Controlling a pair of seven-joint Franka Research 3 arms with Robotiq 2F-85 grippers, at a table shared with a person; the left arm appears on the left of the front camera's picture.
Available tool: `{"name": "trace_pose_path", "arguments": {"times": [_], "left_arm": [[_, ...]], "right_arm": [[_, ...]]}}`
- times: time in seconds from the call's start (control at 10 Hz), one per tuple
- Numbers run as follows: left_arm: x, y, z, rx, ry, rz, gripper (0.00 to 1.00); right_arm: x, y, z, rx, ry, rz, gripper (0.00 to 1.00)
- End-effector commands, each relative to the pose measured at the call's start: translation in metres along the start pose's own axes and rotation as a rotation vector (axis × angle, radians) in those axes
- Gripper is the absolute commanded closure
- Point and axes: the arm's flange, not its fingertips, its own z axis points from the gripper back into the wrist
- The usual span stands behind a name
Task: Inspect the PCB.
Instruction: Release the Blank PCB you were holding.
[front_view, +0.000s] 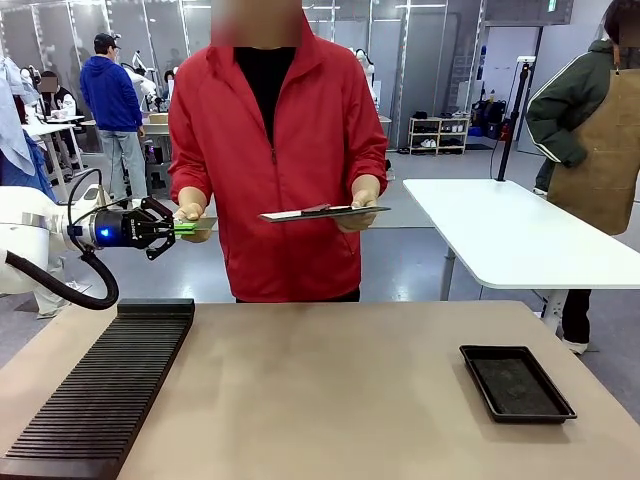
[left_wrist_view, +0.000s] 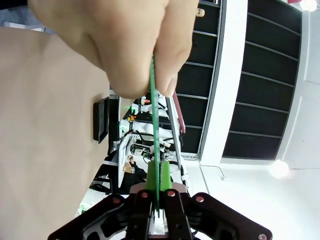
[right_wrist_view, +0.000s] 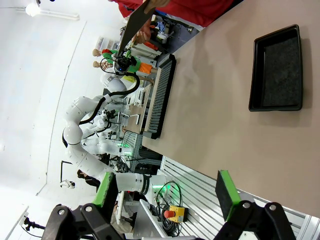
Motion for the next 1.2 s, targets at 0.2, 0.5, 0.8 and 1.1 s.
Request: {"name": "trace_pose_path", "arguments": {"times": [0.2, 0.5, 0.8, 1.1], "left_arm": [[-0.0044, -0.0035, -0.0003, -0.001, 0.006, -0.001, 0.97], [-0.0044, -0.0035, -0.0003, -0.001, 0.006, -0.001, 0.97], [-0.0008, 0.0003, 0.0003, 0.001, 0.009, 0.006, 0.69], [-0.0017, 0.0019, -0.0010, 0.012, 0.022, 0.012, 0.13]], "right_arm": [[0.0002, 0.0012, 0.0011, 0.011, -0.006, 0.014, 0.00], [0.0002, 0.0012, 0.0011, 0.011, -0.006, 0.014, 0.00], [0.0002, 0.0012, 0.0011, 0.011, -0.006, 0.014, 0.00], [0.0002, 0.0012, 0.0011, 0.011, -0.006, 0.014, 0.00]]}}
